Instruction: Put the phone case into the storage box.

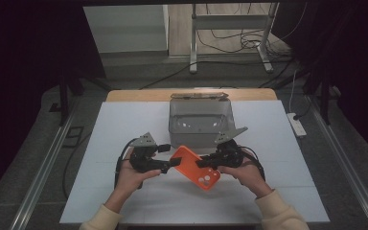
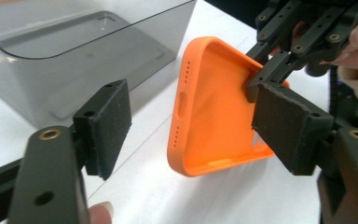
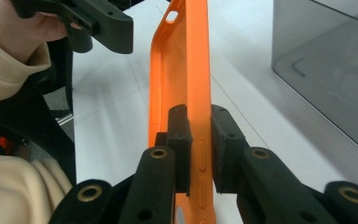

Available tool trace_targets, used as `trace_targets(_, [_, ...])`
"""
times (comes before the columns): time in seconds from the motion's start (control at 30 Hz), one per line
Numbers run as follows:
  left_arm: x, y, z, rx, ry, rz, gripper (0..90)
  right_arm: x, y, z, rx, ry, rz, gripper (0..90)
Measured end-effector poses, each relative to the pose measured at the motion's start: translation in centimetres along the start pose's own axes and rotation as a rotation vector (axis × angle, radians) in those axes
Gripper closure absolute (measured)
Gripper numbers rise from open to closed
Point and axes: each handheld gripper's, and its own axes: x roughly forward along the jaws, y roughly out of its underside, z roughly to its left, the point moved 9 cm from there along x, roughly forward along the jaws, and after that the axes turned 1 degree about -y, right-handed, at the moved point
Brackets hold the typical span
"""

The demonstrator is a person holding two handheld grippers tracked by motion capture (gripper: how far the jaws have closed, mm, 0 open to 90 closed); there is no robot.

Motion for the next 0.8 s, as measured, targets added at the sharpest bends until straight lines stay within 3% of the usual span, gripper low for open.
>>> trace_targets(0.13, [0.0, 0.3, 0.4, 0.014, -0.047, 0.011, 24.0, 0.0, 0.0, -0.1, 0.002, 0.013, 0.002, 79.4])
trace_targets(0.3, [0.1, 0.8, 0.8, 0.017, -0.074, 0.03, 21.1, 0.0, -0.1, 0.0, -0.009, 0.028, -0.004, 79.5])
trace_targets(0.37, [0.0, 1.2, 1.2, 0.016, -0.116, 0.049, 18.3, 0.0, -0.1, 0.0, -0.015, 0.041, -0.004, 79.5])
trace_targets(0.47, [-0.1, 1.6, 1.6, 0.007, -0.143, 0.056, 15.5, -0.1, -0.1, -0.2, -0.012, 0.056, -0.008, 79.5])
trace_targets(0.63, [-0.4, 1.9, 1.9, -0.002, -0.159, 0.052, 11.6, -0.2, -0.1, -0.3, -0.007, 0.069, -0.004, 79.6])
trace_targets(0.8, [-0.9, 2.6, 2.0, 0.014, -0.176, 0.056, 11.6, -0.3, -0.2, -0.4, -0.008, 0.085, -0.017, 79.5])
